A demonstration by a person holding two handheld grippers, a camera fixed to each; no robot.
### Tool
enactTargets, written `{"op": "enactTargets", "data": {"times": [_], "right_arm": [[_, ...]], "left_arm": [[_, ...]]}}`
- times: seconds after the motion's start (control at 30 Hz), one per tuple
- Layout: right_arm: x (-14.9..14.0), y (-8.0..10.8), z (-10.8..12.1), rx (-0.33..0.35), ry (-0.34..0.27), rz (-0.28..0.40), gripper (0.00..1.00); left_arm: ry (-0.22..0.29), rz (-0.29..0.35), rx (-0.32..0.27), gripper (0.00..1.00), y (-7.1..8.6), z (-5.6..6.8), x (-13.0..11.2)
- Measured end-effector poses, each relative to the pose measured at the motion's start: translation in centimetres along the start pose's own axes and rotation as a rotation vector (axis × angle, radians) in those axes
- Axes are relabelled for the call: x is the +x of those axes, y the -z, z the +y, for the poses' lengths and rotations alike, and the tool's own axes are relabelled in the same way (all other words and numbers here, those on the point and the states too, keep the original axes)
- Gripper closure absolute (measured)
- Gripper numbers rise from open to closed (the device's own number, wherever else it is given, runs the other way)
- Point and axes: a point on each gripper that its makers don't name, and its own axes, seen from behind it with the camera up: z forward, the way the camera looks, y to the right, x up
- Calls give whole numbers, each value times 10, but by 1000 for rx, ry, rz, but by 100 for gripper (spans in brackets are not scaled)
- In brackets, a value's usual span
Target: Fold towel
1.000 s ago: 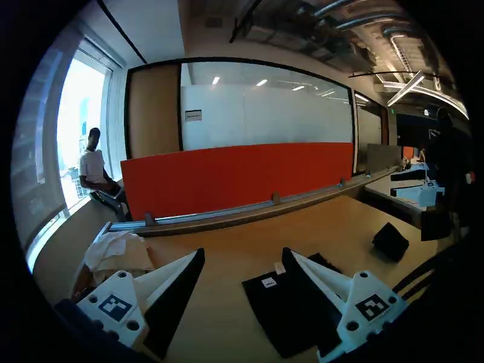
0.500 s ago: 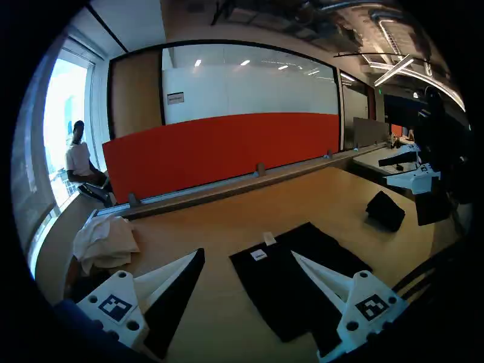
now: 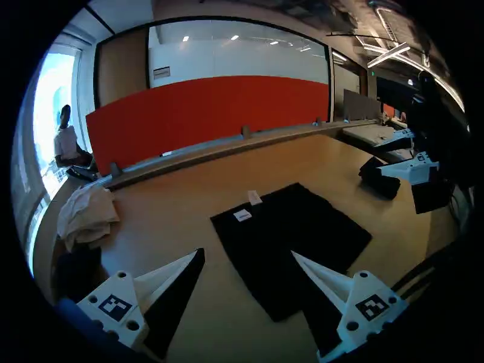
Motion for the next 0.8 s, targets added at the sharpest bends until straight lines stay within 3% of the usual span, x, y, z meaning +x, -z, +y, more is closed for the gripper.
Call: {"op": "enactTargets", "data": {"times": [0.43, 0.8], "right_arm": [[-69, -21, -25, 63, 8, -115, 0], [-118, -26, -41, 105, 20, -204, 0]], "left_arm": [[-18, -144, -54, 5, -21, 20, -66], [-3, -268, -95, 5, -30, 36, -114]]}}
